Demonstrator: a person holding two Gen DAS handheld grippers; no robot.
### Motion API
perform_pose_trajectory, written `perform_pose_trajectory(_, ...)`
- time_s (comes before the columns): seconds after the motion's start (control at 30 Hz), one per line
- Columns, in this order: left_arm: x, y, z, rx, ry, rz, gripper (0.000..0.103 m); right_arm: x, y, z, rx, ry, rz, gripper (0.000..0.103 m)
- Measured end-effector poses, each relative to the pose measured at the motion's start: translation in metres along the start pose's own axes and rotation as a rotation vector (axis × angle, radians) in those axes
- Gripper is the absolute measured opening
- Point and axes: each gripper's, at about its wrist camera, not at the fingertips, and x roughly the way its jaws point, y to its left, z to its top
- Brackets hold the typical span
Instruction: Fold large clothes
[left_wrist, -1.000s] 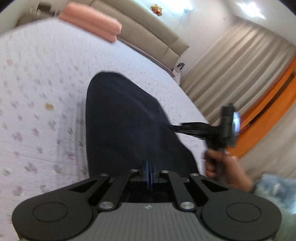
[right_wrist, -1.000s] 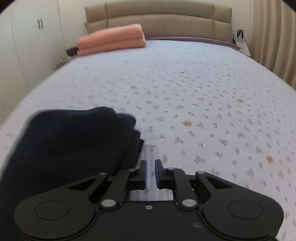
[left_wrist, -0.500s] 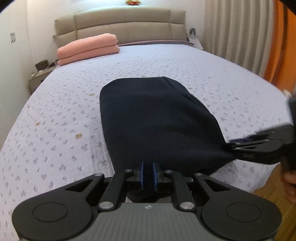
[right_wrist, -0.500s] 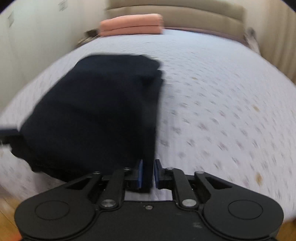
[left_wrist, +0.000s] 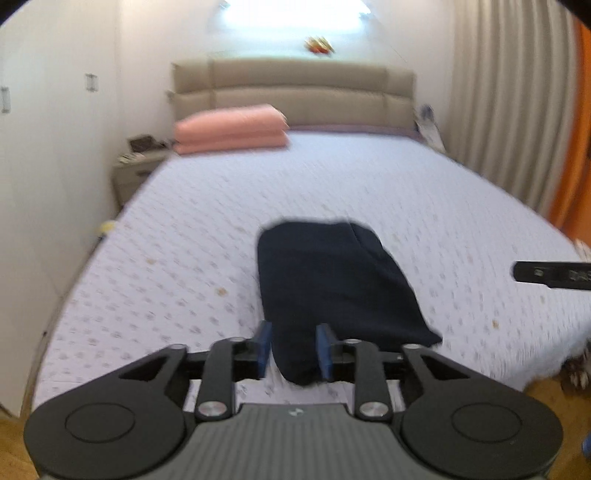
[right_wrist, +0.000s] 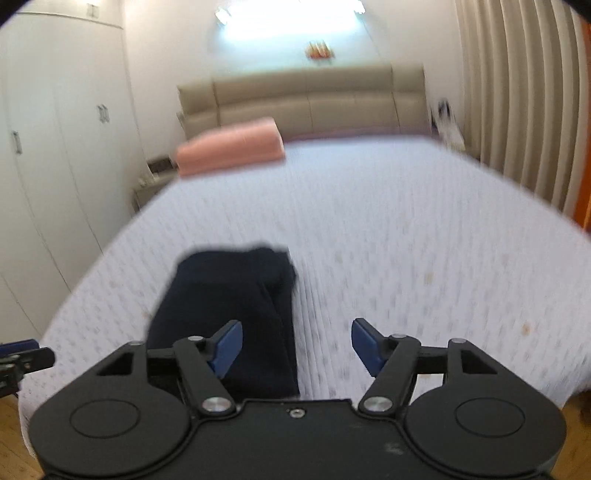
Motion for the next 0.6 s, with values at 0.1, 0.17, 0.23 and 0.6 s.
perform_pose_trajectory(0.1,-0.035,0.000,0.013,-0.063,-0.055,0.004,0.049,-0.031,0.013,0.018,-0.016,-0.074,-0.013,0.082)
perform_pose_trajectory(0.17,-0.062,-0.001,0.023,-0.082,-0.097,-0.001,0.051,-0.052,0.021,0.026,-0.008,-0.109,-0.006,0.083)
perform_pose_trajectory(0.23,-0.093,-0.003,0.032,-0.079,-0.176,0.004,0.068,-0.068,0.029,0.033,-0.010,-0.138,0.008,0.084)
perform_pose_trajectory(0.6,-0.117,-0.001,0.048,-0.100,-0.230,0.116,0.103,-0.048,0.048,0.035,-0.015,-0.004,-0.014,0.085)
